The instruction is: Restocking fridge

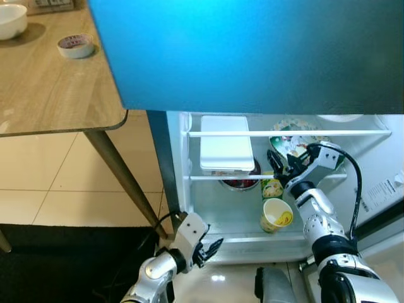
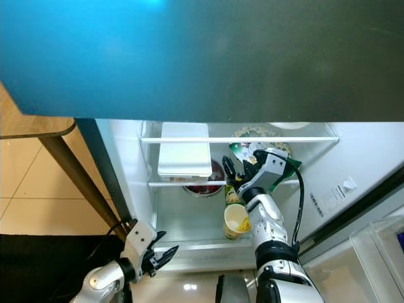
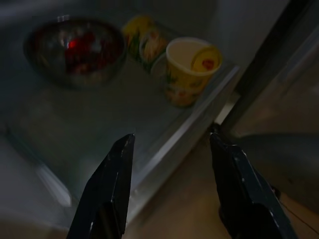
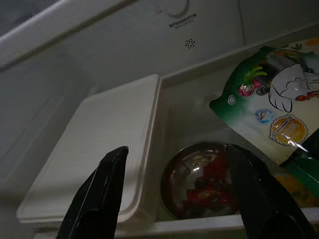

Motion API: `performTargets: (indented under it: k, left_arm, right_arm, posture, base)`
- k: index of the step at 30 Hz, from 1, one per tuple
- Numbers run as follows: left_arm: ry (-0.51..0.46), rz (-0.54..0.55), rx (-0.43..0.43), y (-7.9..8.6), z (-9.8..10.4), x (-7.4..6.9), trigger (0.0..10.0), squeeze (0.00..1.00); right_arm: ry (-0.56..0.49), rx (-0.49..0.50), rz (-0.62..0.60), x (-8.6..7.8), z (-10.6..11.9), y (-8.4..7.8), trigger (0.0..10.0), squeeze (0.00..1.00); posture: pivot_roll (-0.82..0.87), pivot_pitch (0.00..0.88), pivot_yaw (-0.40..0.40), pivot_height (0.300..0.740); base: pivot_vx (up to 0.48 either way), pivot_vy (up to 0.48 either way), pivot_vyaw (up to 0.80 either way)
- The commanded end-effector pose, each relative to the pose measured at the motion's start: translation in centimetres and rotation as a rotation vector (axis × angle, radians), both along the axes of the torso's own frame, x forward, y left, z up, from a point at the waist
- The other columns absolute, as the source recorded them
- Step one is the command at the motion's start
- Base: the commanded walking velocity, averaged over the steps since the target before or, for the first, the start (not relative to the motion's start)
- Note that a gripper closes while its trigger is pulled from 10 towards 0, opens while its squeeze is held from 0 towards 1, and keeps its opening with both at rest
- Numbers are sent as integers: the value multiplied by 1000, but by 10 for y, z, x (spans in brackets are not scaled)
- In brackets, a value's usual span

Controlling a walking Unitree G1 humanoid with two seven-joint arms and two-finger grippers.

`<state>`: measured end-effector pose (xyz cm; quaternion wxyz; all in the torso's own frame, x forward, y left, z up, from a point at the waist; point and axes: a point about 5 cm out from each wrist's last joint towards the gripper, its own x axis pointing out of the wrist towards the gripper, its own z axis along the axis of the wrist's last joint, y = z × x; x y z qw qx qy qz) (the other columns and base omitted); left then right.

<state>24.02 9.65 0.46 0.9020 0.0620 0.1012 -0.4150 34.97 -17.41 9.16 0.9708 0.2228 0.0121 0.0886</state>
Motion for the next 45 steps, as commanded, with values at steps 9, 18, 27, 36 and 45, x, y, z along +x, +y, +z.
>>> performTargets:
  k: [9, 18, 27, 36, 45]
  left_arm:
    - [-56, -171, -17, -24, 15, -3, 10000, 0]
    - [-90, -240, -38, -30, 31, -1, 10000, 0]
    - [-91, -264, -49, -32, 38, 0, 10000, 0]
    - [-68, -273, -37, -29, 37, -2, 10000, 0]
    - [-32, -274, -14, -25, 30, -6, 10000, 0]
  right_arm:
    - [20, -5, -18, -3, -6, -3, 10000, 0]
    - [2, -2, 2, -3, -4, -2, 10000, 0]
    - [-4, 0, 10, -2, -4, 0, 10000, 0]
    - [-3, 1, 12, -2, -5, 1, 10000, 0]
    - [8, -2, 14, -4, -8, 2, 10000, 0]
  posture:
    - [21, 53, -65, 607]
    - [21, 52, -65, 636]
    - [23, 45, -59, 674]
    - [28, 37, -53, 708]
    - [30, 36, -47, 740]
  base:
    - [0, 0, 0]
    - [0, 0, 0]
    - [0, 0, 0]
    - [0, 0, 0]
    - [0, 0, 0]
